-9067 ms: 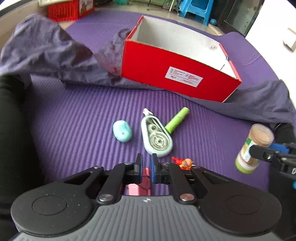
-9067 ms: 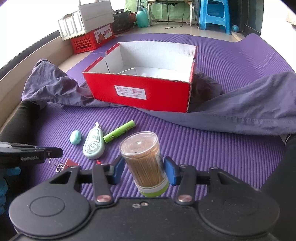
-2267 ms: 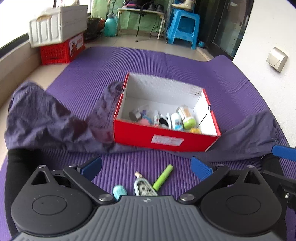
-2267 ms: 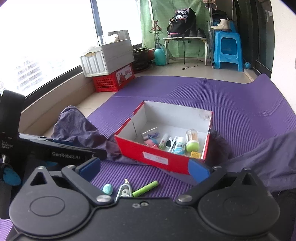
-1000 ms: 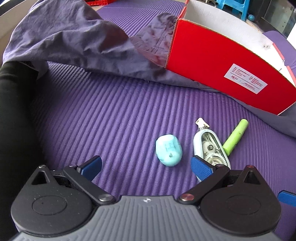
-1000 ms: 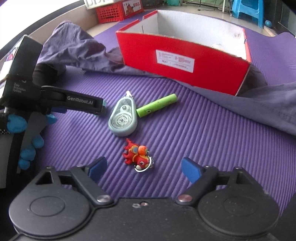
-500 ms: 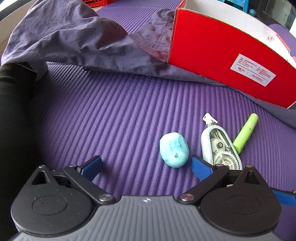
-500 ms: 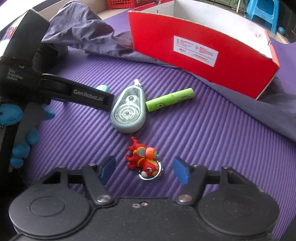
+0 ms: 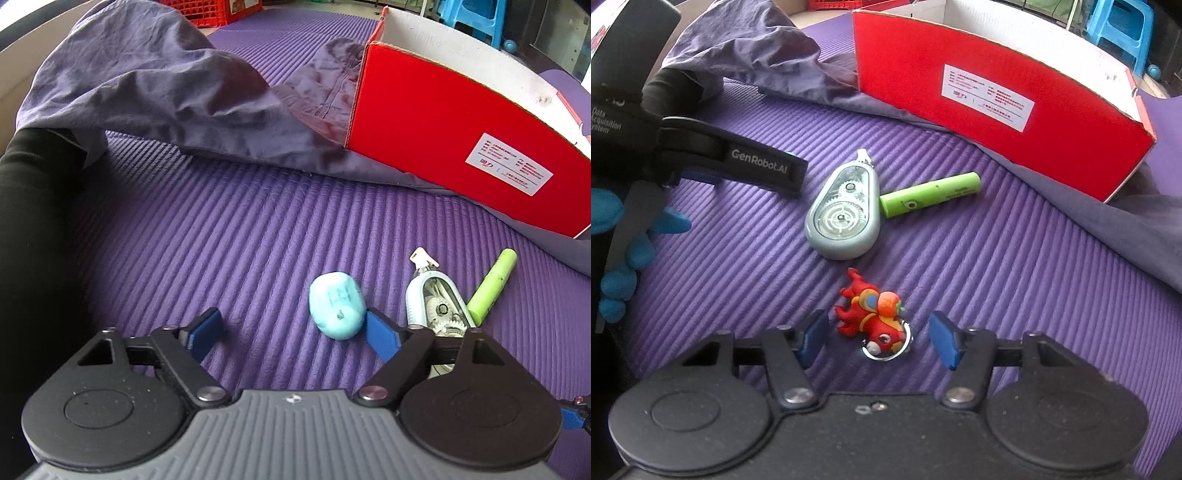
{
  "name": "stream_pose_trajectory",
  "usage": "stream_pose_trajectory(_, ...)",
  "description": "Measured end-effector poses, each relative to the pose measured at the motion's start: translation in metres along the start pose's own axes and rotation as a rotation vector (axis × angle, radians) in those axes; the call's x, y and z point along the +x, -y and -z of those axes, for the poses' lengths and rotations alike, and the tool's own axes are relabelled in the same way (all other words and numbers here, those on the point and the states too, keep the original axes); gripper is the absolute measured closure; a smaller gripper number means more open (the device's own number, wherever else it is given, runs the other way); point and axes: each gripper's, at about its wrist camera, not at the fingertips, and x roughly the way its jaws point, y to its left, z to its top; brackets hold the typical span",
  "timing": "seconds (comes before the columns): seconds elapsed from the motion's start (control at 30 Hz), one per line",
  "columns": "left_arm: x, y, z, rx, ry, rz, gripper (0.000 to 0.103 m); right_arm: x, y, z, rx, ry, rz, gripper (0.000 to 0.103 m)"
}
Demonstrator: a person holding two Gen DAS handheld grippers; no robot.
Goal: Organize rigid objects
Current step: 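Grasp the light-blue eraser with the left tool while the right tool grasps the red dragon keychain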
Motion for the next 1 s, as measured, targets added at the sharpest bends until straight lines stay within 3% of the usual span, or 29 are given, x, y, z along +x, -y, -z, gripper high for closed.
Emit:
stream_pose_trajectory(0.2,-0.001,0.003,0.002,0.023,0.018,0.005,0.033,-0.002,-0.004,0.001,-0.003,0.010,0.009,0.058)
stream_pose_trajectory(0.3,-0.003,0.001,0.001,0.016,0.027,0.007,0.046,-0.004,-0.002,0.002,0.010,0.011,0.015,0.060)
stream_pose_trajectory(0.33,-0.003,0.000,0.001,0.013,0.030,0.010,0.054,-0.004,-0.002,0.002,0.014,0.010,0.014,0.060)
stream_pose_trajectory(0.43,-0.004,-0.002,0.001,0.008,0.034,0.005,0.060,-0.005,0.000,0.003,0.030,0.011,0.012,0.061)
stream_pose_trajectory(0.57,-0.005,-0.005,0.001,-0.003,0.038,0.015,0.079,-0.006,0.002,0.005,0.053,0.011,0.011,0.061)
stream_pose_trajectory(0.73,-0.006,-0.006,0.002,-0.005,0.040,0.032,0.083,-0.011,0.007,0.010,0.106,0.008,-0.003,0.062)
stream_pose_trajectory(0.8,-0.007,-0.007,0.002,-0.013,0.038,0.058,0.094,-0.014,0.009,0.013,0.124,0.009,-0.007,0.062)
stream_pose_trajectory(1.0,-0.011,-0.007,0.003,-0.010,0.033,0.083,0.095,-0.023,0.013,0.018,0.152,0.019,-0.013,0.062)
